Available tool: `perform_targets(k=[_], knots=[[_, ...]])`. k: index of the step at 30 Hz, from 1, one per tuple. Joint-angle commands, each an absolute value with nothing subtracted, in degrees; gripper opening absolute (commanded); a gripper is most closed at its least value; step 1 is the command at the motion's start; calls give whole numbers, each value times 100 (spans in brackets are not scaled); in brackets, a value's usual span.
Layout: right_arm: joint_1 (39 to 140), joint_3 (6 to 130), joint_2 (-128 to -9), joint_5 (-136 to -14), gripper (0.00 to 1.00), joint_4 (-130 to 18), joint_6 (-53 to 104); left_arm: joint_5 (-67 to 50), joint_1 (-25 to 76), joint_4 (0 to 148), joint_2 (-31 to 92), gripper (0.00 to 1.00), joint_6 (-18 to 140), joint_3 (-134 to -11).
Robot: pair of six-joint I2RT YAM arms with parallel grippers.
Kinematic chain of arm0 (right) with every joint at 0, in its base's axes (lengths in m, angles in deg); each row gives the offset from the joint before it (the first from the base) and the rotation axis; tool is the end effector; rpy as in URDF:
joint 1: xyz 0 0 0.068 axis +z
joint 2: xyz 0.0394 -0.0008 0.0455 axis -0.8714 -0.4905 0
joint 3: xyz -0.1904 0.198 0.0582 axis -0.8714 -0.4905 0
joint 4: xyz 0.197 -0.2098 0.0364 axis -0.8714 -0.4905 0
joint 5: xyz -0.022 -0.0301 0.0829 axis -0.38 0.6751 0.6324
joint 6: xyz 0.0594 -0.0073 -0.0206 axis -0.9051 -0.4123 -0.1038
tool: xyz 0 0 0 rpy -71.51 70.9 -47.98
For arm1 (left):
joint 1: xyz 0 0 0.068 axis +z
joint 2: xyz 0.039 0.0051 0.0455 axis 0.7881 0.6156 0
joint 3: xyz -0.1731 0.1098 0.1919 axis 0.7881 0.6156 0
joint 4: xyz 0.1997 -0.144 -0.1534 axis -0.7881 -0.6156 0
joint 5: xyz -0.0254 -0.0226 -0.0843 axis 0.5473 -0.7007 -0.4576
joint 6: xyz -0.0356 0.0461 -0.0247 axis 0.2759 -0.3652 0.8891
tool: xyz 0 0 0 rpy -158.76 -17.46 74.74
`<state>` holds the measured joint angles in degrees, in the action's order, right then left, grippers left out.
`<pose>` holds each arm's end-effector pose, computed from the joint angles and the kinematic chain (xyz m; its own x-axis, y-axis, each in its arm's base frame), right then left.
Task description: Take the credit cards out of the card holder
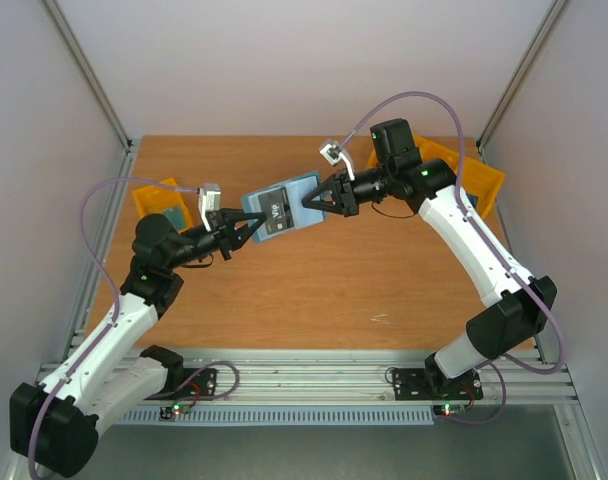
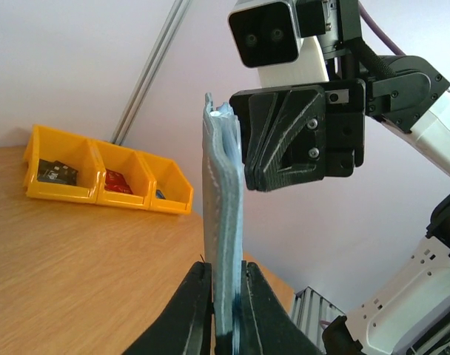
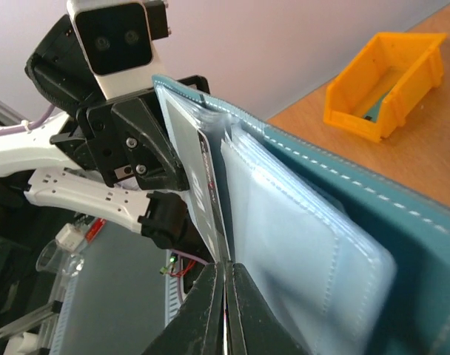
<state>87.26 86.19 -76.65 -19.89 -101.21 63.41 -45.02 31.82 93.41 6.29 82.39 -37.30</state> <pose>0.3004 0.1989 0.4047 -0.0850 -0.3101 -0.9469 -0.9928 -0.0540 0.1068 0.2120 -0.1145 0.3293 -0.3848 -0.2666 -0.8837 0.8215 0.3376 -0.4596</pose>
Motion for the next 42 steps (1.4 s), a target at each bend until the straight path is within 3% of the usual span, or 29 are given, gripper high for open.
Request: perform_targets(k=[1, 4, 9, 26, 30, 35, 39, 42], knots=[[8663, 8806, -7501, -1916, 1, -10151, 6380, -4557, 3214, 9536, 666, 0, 8171, -3738], [8764, 8785, -7592, -1852, 2, -9992, 6244, -4587, 3214, 9597, 678, 0, 8138, -3753], [9011, 8566, -7626, -1965, 19, -9288, 5859, -4656, 3214, 9699, 704, 0, 8114, -3785], [9029, 8559, -7880, -2418, 34, -9290, 5730, -4934, 3214, 9957, 651, 0, 8046, -3807], [9205, 8672, -7999, -2285, 32, -9571, 5954, -4808, 3214, 10000, 676, 0, 8093, -3816], [9251, 8596, -7966, -1862, 10, -9307, 5854, -4821, 3214, 9962, 677, 0, 8097, -3816], [9238, 8606, -7937, -1670, 2, -9256, 5828, -4748, 3214, 9916, 659, 0, 8105, -3795], [9160, 8572, -7887, -1687, 1, -9282, 5825, -4664, 3214, 9847, 641, 0, 8106, -3765]])
